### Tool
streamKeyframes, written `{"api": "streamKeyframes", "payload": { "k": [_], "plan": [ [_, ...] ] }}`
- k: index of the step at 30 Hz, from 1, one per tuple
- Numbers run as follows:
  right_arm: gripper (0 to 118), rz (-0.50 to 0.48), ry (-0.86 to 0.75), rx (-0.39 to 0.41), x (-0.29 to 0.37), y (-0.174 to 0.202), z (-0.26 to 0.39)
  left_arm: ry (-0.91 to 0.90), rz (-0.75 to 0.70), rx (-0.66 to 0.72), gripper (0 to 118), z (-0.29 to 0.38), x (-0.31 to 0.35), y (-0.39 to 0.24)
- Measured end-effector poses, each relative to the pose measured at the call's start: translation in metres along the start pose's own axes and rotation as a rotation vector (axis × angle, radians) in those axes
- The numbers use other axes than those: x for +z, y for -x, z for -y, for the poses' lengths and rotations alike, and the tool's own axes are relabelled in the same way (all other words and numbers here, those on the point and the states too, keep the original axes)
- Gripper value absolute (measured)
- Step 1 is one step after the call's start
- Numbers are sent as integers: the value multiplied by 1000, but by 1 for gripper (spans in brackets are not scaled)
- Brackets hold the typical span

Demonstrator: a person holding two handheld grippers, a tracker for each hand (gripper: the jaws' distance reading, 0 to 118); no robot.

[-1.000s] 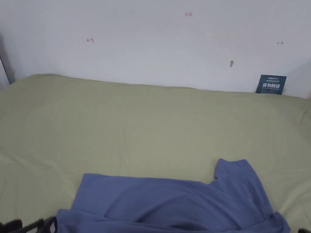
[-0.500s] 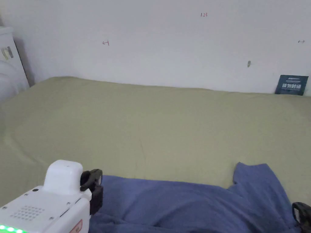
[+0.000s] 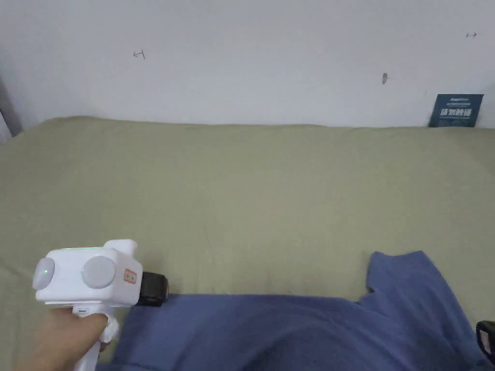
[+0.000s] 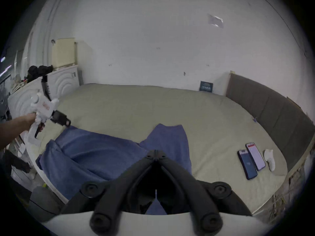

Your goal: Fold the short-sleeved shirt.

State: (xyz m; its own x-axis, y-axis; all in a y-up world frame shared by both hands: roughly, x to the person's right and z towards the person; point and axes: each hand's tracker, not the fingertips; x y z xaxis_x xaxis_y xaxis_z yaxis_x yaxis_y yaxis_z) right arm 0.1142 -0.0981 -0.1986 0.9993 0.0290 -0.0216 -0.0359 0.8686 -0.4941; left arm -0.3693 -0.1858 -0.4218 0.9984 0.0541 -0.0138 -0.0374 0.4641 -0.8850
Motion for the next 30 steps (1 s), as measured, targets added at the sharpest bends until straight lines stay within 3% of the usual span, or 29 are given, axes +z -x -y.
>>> {"api": "streamKeyframes", "payload": {
  "k": [3,5,6,8,9,10,11,13,14,16,20,22,23,24,25,26,28,30],
  "plan": [
    [0,10,30,-82,-19,-17,-4,27,22,35,88,10,-13,-5],
    [0,14,52,-87,-39,-30,-13,11,6,33,83,17,-11,-11],
    [0,19,81,-87,-51,-35,-19,-16,-29,5,74,19,-9,-13],
    [7,-13,168,-105,-84,-53,-34,-39,-52,-43,41,21,-5,-17],
    [31,-44,219,-128,-103,-62,-41,-51,-36,-44,24,24,3,-19],
    [79,-65,286,-141,-124,-70,-47,-67,7,-51,13,25,6,-19],
    [97,-91,351,-157,-146,-80,-54,-76,37,-59,12,26,6,-19],
    [83,6,552,-126,-188,-86,-57,-64,11,-68,10,27,10,-23],
    [83,47,559,-98,-202,-88,-57,-65,9,-73,10,27,10,-22],
    [82,32,643,-63,-227,-89,-55,-62,10,-66,10,27,10,-21],
    [83,28,758,-200,-260,-97,-40,-46,15,-47,10,20,5,-16],
    [81,12,746,-210,-266,-97,-36,-33,11,-53,10,20,6,-18],
    [74,7,753,-219,-267,-95,-36,-27,8,-56,10,20,5,-18],
    [60,-4,761,-221,-265,-92,-36,-21,9,-60,10,21,5,-18],
    [35,24,751,-195,-261,-87,-36,-19,11,-62,10,21,5,-20],
    [2,37,724,-142,-256,-81,-39,-19,15,-64,10,21,6,-21],
    [0,12,701,-163,-250,-77,-42,-18,21,-67,10,22,5,-22],
    [0,6,668,-123,-240,-74,-49,-30,20,-65,10,20,6,-19]
  ]
}}
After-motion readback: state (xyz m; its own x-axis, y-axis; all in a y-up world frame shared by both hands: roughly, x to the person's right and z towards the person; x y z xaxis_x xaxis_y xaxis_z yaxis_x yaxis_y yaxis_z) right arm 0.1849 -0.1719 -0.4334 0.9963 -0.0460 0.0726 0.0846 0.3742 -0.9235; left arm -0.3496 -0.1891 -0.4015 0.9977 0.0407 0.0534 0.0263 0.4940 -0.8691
